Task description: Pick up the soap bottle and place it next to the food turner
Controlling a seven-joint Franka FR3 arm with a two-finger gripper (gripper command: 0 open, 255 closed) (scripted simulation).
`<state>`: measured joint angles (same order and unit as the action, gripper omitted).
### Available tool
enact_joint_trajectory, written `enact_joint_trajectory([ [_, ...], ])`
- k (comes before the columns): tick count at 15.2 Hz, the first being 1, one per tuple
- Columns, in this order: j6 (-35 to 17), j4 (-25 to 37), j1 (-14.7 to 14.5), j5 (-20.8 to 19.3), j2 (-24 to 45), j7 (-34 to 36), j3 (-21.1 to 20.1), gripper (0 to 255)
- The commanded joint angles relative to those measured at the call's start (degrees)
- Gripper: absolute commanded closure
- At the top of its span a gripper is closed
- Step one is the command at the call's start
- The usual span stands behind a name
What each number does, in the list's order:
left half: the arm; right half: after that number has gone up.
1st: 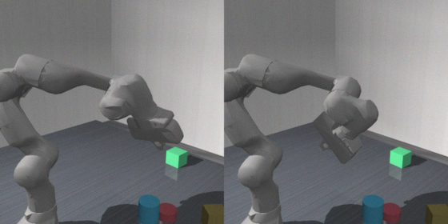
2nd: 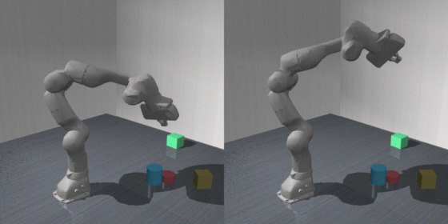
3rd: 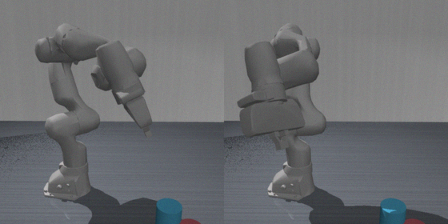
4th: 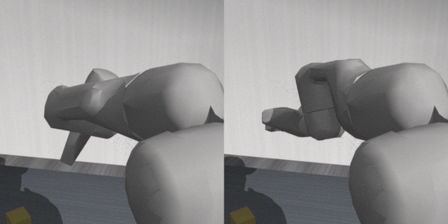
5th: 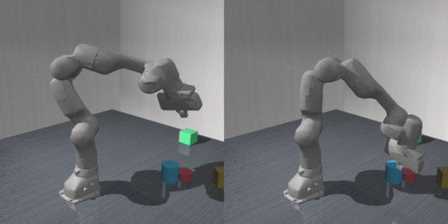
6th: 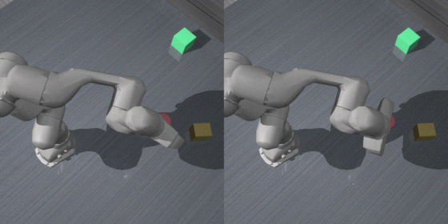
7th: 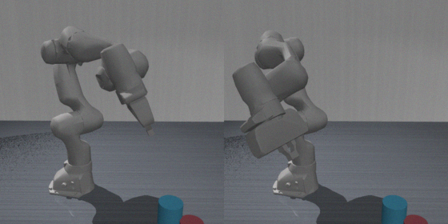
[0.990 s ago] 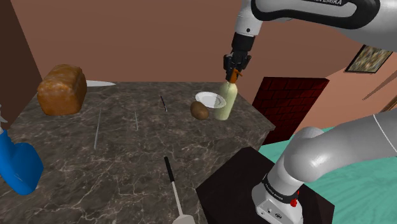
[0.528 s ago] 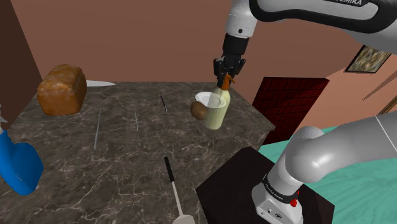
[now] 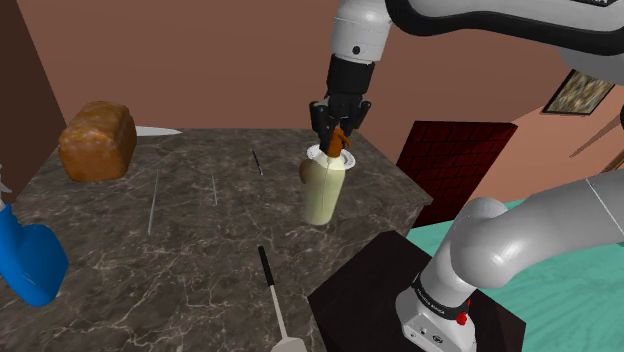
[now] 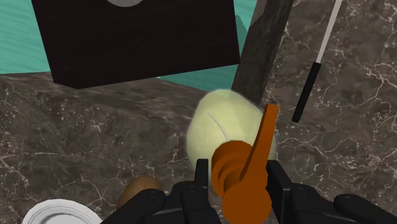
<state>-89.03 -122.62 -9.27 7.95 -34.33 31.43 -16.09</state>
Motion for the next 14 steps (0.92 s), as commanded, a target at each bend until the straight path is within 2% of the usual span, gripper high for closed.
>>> enact_joint_trajectory([
  [1,0.08,1.6,-0.69,1.16,1.21,3.24,-2.64,255],
  [8,-0.69,8.0,-2.2,3.32,7.27,13.73,-11.55,255],
  [14,-1.41,15.96,-2.69,2.3,15.37,23.72,-20.08,255],
])
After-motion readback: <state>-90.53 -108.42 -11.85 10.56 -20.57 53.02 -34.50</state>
